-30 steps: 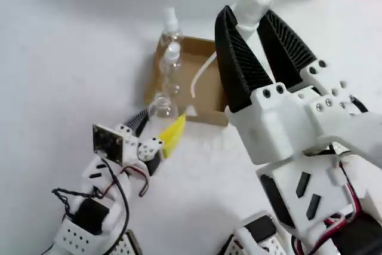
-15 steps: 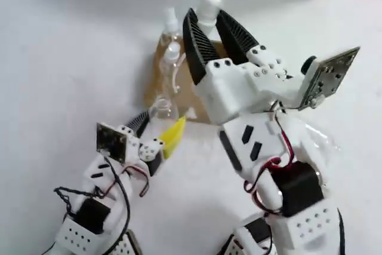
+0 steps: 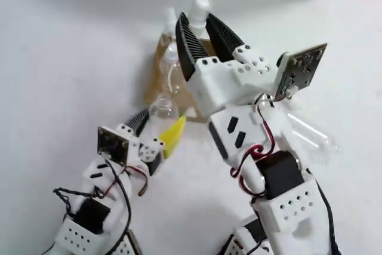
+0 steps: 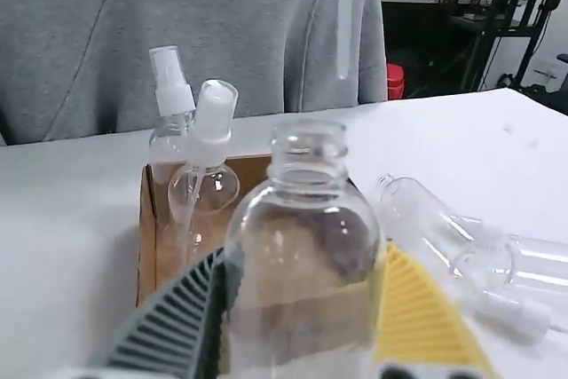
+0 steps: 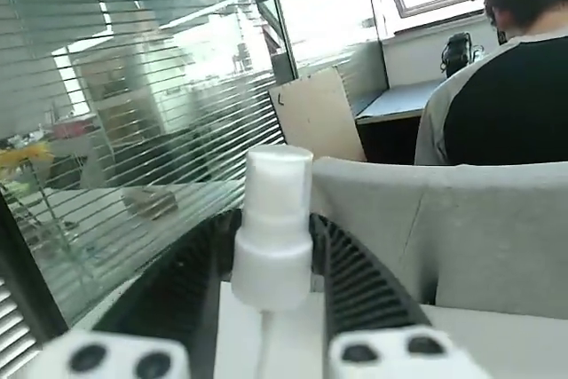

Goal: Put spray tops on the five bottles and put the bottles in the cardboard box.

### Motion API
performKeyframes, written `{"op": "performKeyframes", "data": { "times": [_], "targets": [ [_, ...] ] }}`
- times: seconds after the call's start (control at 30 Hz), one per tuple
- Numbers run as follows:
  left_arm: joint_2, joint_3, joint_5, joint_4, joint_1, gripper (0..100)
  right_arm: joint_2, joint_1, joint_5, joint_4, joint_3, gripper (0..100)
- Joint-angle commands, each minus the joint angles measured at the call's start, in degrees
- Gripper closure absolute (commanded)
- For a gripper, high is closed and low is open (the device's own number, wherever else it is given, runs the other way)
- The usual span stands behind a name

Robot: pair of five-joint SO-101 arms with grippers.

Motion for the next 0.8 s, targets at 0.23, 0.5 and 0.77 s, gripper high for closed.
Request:
{"op": "performKeyframes", "data": {
  "times": [0.23,0.5,0.77],
  "targets": [
    [-0.57,-0.09,-0.70,-1.76,0.75,93,-0.04,-3.47,-0.44,-1.36,0.53,98.3],
    [-0.57,-0.09,-0.79,-0.70,0.75,93,-0.04,-1.63,-0.44,-3.91,3.96,98.3],
    [-0.57,-0.09,-0.79,-0.70,0.66,93,-0.48,-1.80,-0.44,-4.44,8.70,98.3]
  ]
}}
